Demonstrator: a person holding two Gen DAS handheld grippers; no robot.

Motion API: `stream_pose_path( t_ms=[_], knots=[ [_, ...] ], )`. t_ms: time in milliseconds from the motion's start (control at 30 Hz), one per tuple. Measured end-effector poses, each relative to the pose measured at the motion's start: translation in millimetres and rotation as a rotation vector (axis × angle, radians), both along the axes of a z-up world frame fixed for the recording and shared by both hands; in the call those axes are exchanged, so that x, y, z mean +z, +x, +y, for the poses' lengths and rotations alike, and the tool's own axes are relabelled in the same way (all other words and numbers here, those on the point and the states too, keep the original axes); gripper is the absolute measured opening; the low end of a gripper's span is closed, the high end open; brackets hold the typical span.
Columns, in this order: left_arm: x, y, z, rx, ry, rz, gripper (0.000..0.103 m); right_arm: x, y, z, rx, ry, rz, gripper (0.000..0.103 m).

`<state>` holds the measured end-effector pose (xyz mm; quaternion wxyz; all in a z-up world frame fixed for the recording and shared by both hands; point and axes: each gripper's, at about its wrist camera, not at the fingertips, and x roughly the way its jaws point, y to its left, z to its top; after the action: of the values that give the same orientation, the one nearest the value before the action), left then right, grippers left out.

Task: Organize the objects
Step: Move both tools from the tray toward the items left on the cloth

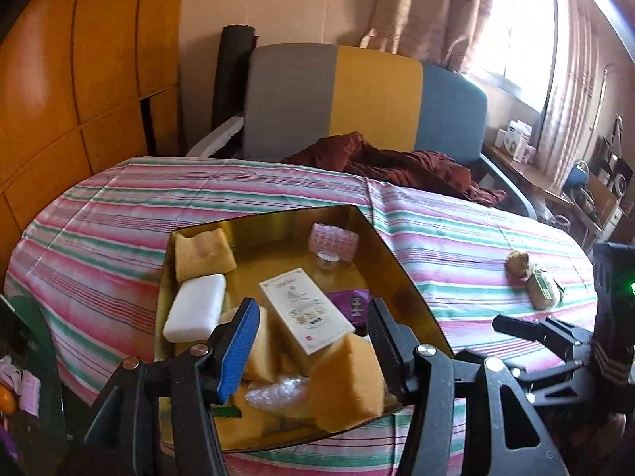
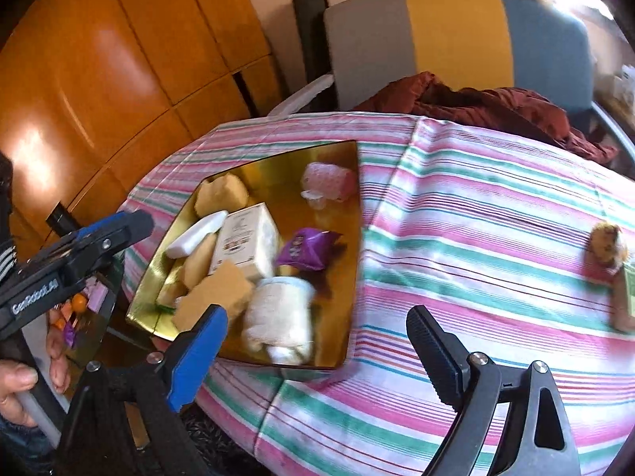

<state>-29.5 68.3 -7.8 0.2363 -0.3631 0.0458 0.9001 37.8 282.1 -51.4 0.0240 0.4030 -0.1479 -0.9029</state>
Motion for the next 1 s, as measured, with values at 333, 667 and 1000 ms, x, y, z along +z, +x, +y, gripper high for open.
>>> stream_pose_path(
  t_ms=[333,667,1000],
  knots=[
    [1.9,13.3,34.3,-0.098,-0.036,0.009,0.057,-2.1,18.0,57.7,-0.155,0.002,-0.019,0.093],
    [7.7,22.0,74.2,-0.239,-0.024,-0.005,0.057,-10.9,55.0,140.2,-0.358,0.007,-0.093,0.093],
    [1.7,35.9,135.3,-0.406,-0.035,-0.056,0.057,-17.0,109.1,236.4,-0.602,-0.024,-0.164,0.093]
  ],
)
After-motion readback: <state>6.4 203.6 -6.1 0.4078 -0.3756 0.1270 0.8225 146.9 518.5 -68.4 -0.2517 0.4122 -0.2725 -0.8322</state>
